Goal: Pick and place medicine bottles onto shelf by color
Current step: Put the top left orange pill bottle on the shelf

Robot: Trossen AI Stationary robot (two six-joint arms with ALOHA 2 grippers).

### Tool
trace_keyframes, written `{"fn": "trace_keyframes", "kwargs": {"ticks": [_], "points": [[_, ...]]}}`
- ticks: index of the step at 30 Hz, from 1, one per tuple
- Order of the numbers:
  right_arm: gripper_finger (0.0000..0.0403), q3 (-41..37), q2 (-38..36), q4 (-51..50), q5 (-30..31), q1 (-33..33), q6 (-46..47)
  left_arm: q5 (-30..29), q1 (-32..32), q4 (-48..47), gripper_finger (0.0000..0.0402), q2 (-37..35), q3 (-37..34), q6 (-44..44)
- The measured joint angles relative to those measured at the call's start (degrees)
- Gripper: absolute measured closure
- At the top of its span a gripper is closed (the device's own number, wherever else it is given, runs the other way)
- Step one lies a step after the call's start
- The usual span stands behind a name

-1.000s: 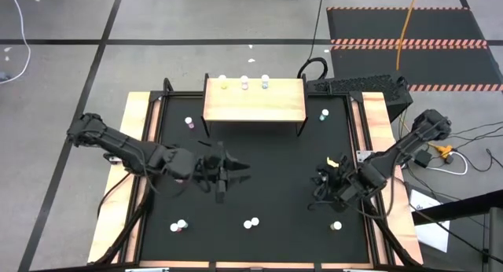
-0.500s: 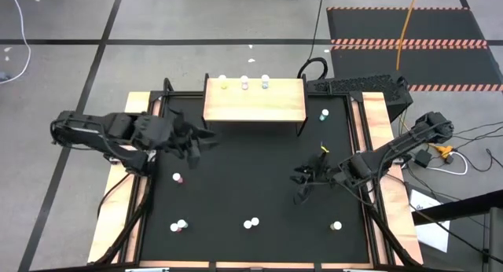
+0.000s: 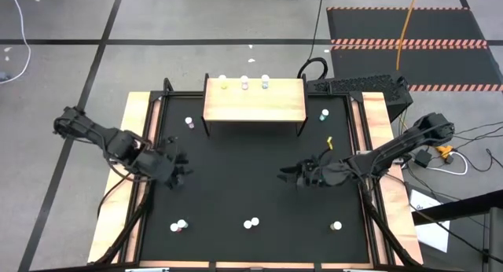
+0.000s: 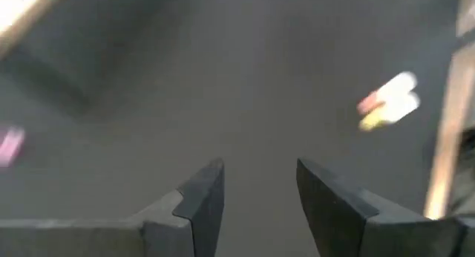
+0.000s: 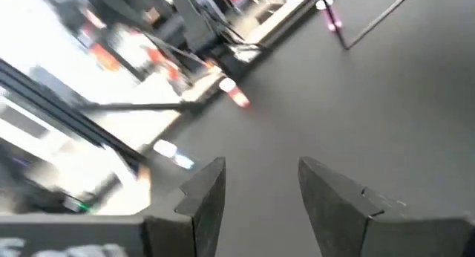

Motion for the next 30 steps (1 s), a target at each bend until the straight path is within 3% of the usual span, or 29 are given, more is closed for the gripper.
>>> {"fn": "trace_keyframes", "kwargs": {"ticks": [5,8,13,17,24,30], "points": [[0.0239,-2.9,0.0,6.3,0.1,0.4,0.0,3.0,-4.0,-12.5,0.0231,-0.3,-4.5,-20.2],[0.0239,-2.9,0.0,7.2,0.9,-0.1,-0.5,4.5,-5.2,-11.7,0.0231,-0.7,-9.8,-27.1],[0.0239,-2.9,0.0,9.1,0.9,-1.7,-1.4,9.0,-3.8,-1.2,0.0224,-0.9,-20.1,-29.2],[0.0239,-2.9,0.0,10.7,0.7,-2.5,-1.2,12.3,-0.3,1.0,0.0188,-0.9,-25.1,-31.7],[0.0239,-2.8,0.0,11.8,0.6,-2.5,-1.2,13.4,4.4,1.1,0.012,-0.9,-26.6,-27.4],[0.0239,-2.8,0.0,13.2,0.6,-2.5,-1.1,14.0,5.5,4.3,0.0117,-0.9,-28.7,-25.3]]}}
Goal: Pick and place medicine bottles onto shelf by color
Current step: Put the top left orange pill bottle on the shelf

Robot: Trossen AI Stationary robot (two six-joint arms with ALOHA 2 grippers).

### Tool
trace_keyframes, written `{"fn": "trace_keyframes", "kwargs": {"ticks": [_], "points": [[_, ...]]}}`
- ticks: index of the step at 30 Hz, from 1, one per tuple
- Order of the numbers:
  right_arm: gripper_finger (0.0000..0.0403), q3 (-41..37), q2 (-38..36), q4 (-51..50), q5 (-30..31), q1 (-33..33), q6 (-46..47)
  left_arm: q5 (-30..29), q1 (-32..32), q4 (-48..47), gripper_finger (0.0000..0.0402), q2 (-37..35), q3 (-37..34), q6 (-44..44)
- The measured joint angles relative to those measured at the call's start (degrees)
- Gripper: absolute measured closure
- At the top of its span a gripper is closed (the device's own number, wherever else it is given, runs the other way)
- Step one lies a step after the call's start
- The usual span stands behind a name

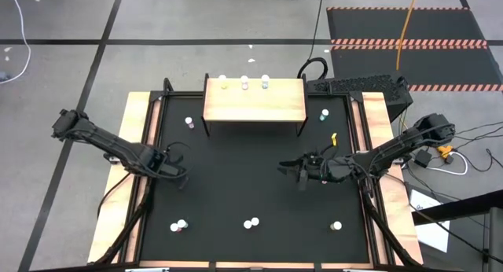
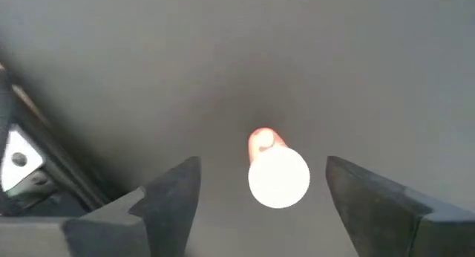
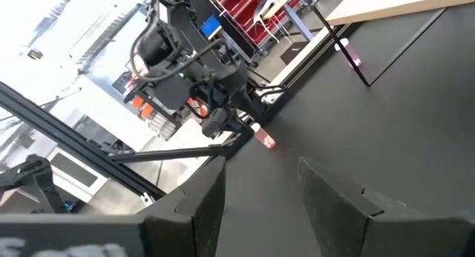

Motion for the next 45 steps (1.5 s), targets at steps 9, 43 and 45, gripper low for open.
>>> {"fn": "trace_keyframes", "kwargs": {"ticks": [9,43,45], "points": [[0.0239,0.0,0.0,0.4,0.0,0.5,2.1,0.3,0.0,1.9,0.0158,0.0,-1.8,0.6],[0.0239,0.0,0.0,0.9,-0.1,-0.1,-0.2,8.2,10.8,2.6,0.026,3.0,12.6,16.9],[0.0239,0.0,0.0,0.9,-0.8,-0.1,-0.8,9.1,13.0,2.2,0.026,6.1,16.3,20.0]]}}
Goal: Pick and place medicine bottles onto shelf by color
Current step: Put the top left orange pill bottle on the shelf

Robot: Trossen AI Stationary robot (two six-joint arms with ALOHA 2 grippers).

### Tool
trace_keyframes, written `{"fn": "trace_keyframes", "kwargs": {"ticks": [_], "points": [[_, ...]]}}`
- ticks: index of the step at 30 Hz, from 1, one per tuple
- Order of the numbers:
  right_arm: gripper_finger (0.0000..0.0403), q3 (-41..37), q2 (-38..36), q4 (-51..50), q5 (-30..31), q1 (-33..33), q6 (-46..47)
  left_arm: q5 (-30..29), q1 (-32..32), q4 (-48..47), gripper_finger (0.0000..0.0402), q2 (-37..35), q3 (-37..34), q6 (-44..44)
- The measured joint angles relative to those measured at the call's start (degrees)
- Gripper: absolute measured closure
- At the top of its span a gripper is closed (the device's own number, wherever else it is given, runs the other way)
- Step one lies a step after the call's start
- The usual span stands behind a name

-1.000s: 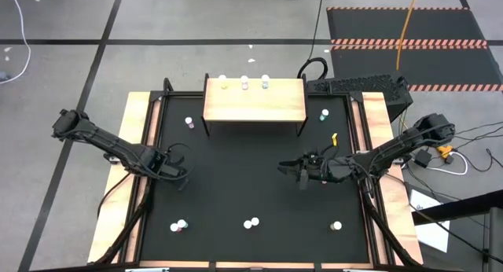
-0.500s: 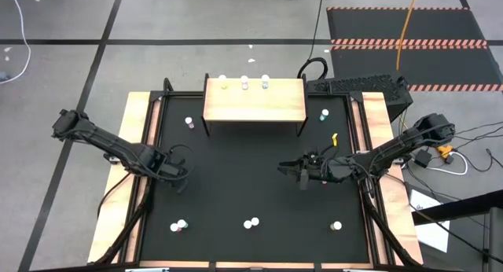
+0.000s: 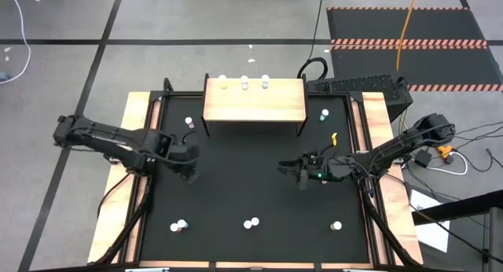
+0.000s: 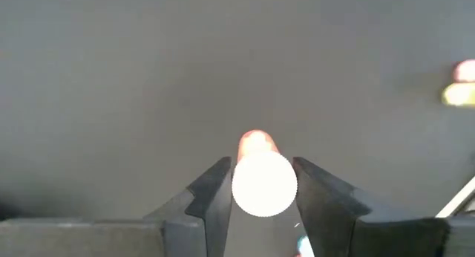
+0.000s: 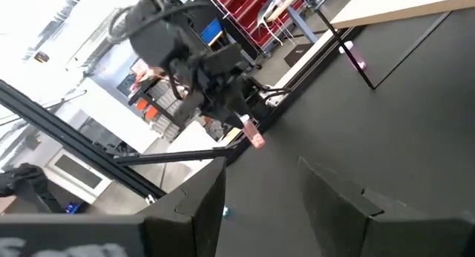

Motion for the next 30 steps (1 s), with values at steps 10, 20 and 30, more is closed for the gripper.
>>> {"fn": "trace_keyframes", "kwargs": {"ticks": [10,20,30], "points": [[0.0239,0.0,0.0,-3.4,-8.6,0.0,-0.8,0.5,7.7,-2.7,0.0259,23.0,28.4,15.2],[0.0239,0.0,0.0,-6.6,-10.1,0.1,-0.9,0.4,15.4,-14.9,0.0259,43.4,65.6,28.3],[0.0239,0.0,0.0,-15.7,-12.5,-7.4,-0.7,3.4,25.7,-16.9,0.0259,56.2,81.8,44.0]]}}
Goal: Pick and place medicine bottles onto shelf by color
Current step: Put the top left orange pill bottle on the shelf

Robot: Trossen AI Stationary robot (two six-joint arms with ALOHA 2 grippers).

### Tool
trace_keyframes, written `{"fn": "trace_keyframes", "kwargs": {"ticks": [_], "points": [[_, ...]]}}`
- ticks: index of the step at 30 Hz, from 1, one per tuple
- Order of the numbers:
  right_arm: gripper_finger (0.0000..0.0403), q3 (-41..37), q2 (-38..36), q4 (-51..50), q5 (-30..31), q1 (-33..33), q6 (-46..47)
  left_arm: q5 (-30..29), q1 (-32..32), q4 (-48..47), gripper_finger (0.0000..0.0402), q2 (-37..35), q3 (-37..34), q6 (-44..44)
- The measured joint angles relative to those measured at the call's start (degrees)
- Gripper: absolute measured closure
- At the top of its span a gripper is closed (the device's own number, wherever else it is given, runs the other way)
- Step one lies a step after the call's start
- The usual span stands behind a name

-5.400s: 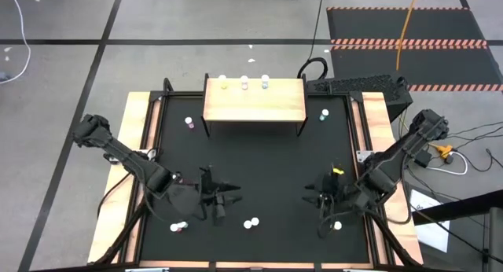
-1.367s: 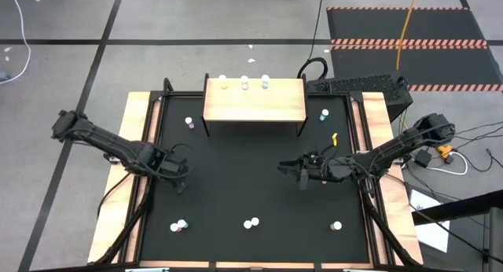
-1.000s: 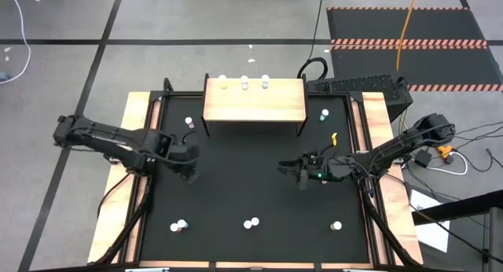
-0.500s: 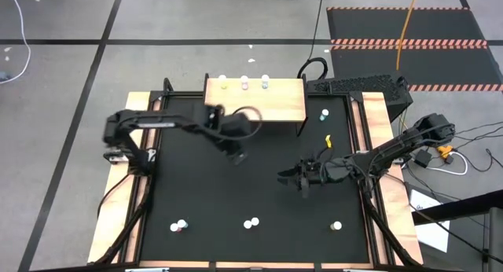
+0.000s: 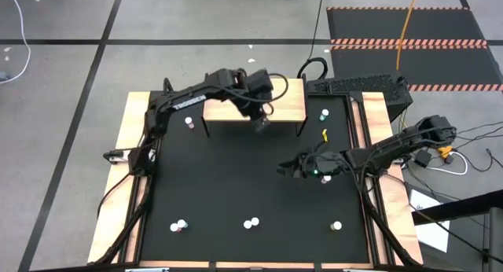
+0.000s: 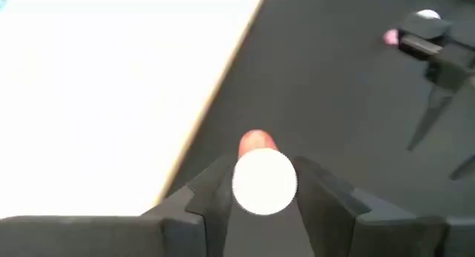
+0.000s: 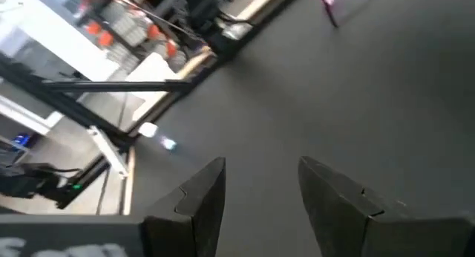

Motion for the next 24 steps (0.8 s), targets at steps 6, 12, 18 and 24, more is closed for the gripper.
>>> {"fn": "trace_keyframes", "kwargs": {"ticks": [6,12,18,24], "points": [[0.0239,0.0,0.0,-2.2,-5.6,-8.8,0.3,0.8,6.9,8.6,0.0259,1.6,0.0,7.2],[0.0239,0.0,0.0,-2.1,-12.6,-17.1,4.4,1.1,10.3,20.1,0.0259,1.4,0.5,13.3],[0.0239,0.7,0.0,-1.5,-16.0,-20.7,3.1,3.9,11.0,24.8,0.0259,1.4,0.5,15.6],[0.0239,7.1,-6.0,-4.5,-19.7,-21.1,-7.9,8.0,10.7,24.6,0.0259,0.5,0.5,16.5]]}}
